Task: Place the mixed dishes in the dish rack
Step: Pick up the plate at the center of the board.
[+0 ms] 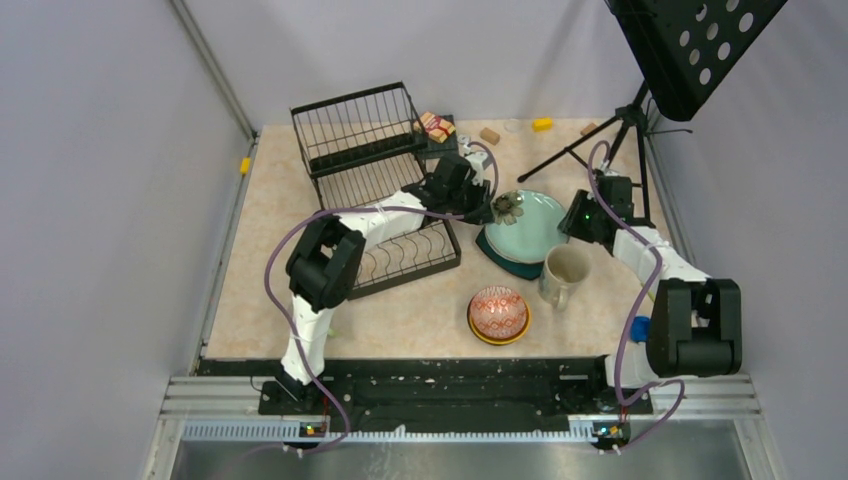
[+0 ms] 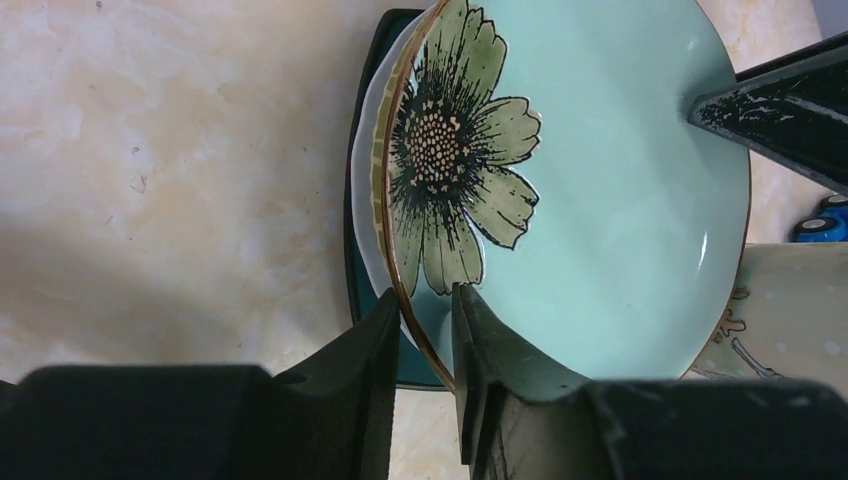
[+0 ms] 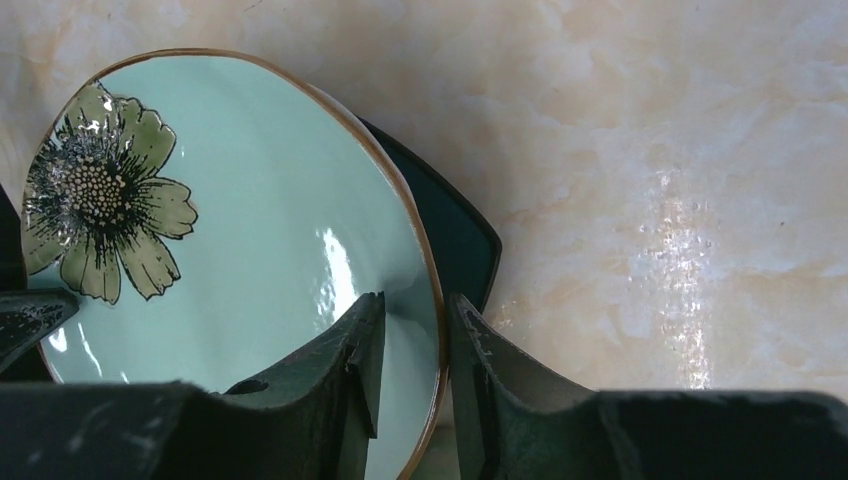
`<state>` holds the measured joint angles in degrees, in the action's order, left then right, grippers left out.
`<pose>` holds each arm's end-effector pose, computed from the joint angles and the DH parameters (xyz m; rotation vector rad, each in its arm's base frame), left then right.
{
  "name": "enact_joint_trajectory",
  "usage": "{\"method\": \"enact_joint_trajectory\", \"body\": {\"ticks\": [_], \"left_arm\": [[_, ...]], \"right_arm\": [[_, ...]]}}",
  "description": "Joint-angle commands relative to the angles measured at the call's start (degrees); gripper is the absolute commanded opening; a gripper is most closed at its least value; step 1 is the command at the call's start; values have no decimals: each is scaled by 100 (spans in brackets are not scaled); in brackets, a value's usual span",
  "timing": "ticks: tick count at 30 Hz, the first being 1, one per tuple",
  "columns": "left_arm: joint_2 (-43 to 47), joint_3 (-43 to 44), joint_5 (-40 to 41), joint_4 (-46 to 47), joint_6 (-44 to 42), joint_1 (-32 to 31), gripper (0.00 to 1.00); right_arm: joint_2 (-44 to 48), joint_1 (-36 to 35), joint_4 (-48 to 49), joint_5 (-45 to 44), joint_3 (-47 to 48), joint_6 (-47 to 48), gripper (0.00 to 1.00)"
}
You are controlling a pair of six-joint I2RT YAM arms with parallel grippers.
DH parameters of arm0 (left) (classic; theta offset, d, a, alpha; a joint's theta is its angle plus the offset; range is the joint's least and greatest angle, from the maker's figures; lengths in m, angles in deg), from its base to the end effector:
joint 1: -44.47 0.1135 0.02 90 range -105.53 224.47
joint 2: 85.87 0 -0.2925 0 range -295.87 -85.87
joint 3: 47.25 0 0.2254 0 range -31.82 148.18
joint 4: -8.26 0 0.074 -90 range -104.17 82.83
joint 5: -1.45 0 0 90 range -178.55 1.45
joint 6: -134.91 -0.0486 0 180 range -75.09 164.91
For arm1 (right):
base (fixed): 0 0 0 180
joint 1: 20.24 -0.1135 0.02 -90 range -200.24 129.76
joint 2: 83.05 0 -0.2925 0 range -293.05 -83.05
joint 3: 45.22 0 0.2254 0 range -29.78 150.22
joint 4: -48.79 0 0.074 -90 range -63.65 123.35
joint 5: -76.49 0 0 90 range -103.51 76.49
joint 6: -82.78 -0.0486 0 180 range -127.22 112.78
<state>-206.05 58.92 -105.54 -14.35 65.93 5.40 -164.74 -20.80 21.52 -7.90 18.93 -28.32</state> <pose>0.3656 -0.3151 0.2399 0.5370 2.2681 -0.8855 0.2794 0.0075 0.2488 0.3746 2.3383 0.2991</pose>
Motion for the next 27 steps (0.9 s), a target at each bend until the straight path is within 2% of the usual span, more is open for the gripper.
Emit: {"method": "enact_joint_trajectory", "body": {"ticks": [1,4,9,13,16,18,20,27], "left_arm": [[56,219,-195,244,25,-14,28],[69,193,-212,247,34,-13,23],[218,90,-176,377,110,-11,20],[405,22,-236,488,152,-10,12],[514,-108,-374,658,219,-10,10],[599,-273,-621,1038,328,-9,14],[636,-354,-800,1229,436,-9,27],[448,-343,-1282,1596,795,-7,32]], "right_arm": [[114,-49,248,427,17,38,35],[58,-50,197,502,65,71,45],[-19,-49,148,468,124,88,49],[-107,-47,57,469,204,118,50],[-157,-50,43,482,241,125,50],[-179,-50,60,512,244,136,50],[-200,-50,91,590,235,148,50],[-302,-49,142,690,262,141,50]]}}
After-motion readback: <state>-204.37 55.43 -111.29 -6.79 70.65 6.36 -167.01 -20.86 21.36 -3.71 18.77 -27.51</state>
